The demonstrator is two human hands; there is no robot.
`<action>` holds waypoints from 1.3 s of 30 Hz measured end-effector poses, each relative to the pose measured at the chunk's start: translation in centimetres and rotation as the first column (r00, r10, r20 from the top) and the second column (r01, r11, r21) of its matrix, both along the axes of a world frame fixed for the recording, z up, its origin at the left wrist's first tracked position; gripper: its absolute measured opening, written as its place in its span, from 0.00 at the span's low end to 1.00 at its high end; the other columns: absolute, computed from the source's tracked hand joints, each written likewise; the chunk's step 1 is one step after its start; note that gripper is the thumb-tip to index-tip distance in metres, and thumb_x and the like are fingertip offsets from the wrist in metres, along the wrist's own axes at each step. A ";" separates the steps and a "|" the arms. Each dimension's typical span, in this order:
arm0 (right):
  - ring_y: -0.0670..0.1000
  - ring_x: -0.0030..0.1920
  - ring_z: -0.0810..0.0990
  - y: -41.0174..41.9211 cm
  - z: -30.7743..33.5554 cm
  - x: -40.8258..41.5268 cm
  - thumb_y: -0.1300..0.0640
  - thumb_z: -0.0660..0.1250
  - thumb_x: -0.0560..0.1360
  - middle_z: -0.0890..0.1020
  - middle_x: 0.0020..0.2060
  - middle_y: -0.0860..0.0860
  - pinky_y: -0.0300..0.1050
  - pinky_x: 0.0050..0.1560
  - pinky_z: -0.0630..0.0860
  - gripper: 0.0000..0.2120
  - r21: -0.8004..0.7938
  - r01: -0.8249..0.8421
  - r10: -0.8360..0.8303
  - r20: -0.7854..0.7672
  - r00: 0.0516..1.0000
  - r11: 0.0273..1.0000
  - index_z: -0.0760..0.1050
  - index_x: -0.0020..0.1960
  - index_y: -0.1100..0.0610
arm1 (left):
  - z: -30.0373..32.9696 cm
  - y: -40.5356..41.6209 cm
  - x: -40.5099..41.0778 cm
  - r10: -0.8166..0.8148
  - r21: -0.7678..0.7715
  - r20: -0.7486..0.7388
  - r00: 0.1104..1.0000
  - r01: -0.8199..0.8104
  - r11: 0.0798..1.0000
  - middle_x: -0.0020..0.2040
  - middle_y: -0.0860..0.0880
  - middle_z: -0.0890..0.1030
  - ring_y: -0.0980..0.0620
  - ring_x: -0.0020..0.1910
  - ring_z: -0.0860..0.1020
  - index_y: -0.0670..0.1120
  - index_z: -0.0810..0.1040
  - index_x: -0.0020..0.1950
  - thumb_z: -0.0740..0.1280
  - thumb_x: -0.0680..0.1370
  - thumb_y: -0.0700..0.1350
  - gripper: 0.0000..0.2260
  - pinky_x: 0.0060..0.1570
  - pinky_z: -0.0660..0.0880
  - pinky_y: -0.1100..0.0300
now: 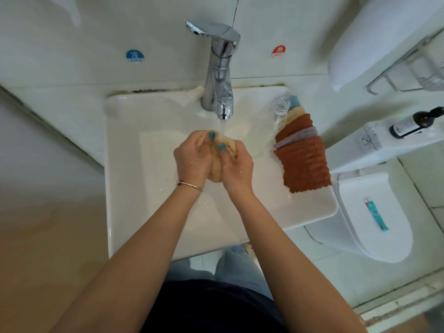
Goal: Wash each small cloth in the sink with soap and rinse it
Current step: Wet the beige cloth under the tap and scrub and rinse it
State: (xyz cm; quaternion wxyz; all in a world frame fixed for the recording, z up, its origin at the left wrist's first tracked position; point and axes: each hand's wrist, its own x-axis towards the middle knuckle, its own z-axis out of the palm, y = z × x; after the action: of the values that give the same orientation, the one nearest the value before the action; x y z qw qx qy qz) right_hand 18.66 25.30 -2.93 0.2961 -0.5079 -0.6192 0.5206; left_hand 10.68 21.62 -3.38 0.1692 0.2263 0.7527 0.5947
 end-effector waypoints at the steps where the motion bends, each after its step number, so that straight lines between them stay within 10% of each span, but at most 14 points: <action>1: 0.38 0.33 0.74 0.2 0.1 0.4 0.60 0.66 0.78 0.77 0.36 0.44 0.28 0.35 0.69 0.02 0.012 0.039 -0.039 0.016 0.999 0.999 0.74 0.47 0.56 | -0.1 0.3 0.2 -0.031 -0.021 -0.041 0.999 0.030 0.999 0.30 0.58 0.74 0.67 0.32 0.73 0.41 0.82 0.43 0.66 0.75 0.37 0.05 0.36 0.65 0.78; 4: 0.36 0.30 0.72 0.9 0.1 1.5 0.58 0.67 0.78 0.76 0.33 0.45 0.30 0.32 0.68 0.06 0.044 0.115 -0.115 0.012 0.993 0.992 0.73 0.43 0.55 | -0.5 1.5 0.7 -0.069 -0.094 -0.089 0.994 0.060 0.994 0.28 0.50 0.63 0.52 0.29 0.61 0.47 0.63 0.30 0.65 0.74 0.38 0.16 0.28 0.59 0.68; 11: 0.38 0.43 0.78 1.0 0.6 0.7 0.54 0.66 0.79 0.80 0.45 0.45 0.37 0.48 0.77 0.05 -0.044 -0.023 0.015 -0.172 0.985 0.999 0.74 0.55 0.53 | 0.2 0.7 1.2 0.112 0.088 0.284 0.952 -0.142 0.986 0.35 0.57 0.80 0.64 0.34 0.77 0.50 0.80 0.40 0.73 0.75 0.48 0.05 0.39 0.75 0.68; 21: 0.33 0.40 0.77 1.2 0.4 0.1 0.55 0.61 0.82 0.78 0.43 0.42 0.29 0.42 0.72 0.05 0.030 0.016 -0.011 -0.163 0.987 0.999 0.71 0.56 0.54 | 0.5 1.4 1.5 0.077 0.028 0.169 0.983 -0.083 0.996 0.34 0.58 0.78 0.64 0.33 0.75 0.53 0.75 0.39 0.71 0.76 0.49 0.07 0.37 0.71 0.69; 27: 0.44 0.41 0.78 1.2 0.7 -1.3 0.50 0.61 0.81 0.78 0.39 0.43 0.50 0.48 0.77 0.03 -0.031 -0.057 0.053 -0.116 0.992 0.998 0.71 0.52 0.48 | 0.3 2.1 2.0 0.176 -0.009 0.201 0.964 -0.178 0.984 0.33 0.57 0.73 0.63 0.31 0.72 0.49 0.69 0.42 0.68 0.78 0.50 0.10 0.32 0.66 0.71; 39: 0.45 0.36 0.76 2.5 0.0 -1.1 0.48 0.58 0.82 0.77 0.34 0.46 0.40 0.39 0.72 0.14 0.007 -0.215 0.215 -0.049 0.975 0.977 0.66 0.38 0.50 | -0.9 3.5 1.7 0.174 -0.064 0.087 0.981 -0.168 0.984 0.28 0.56 0.68 0.58 0.31 0.68 0.51 0.62 0.33 0.61 0.77 0.45 0.14 0.33 0.65 0.70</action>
State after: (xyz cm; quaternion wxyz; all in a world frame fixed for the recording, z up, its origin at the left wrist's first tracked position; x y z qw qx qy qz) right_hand 17.52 27.79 -2.92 0.2537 -0.4248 -0.6635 0.5612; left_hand 12.36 25.14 -4.32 0.1584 0.1281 0.7772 0.5954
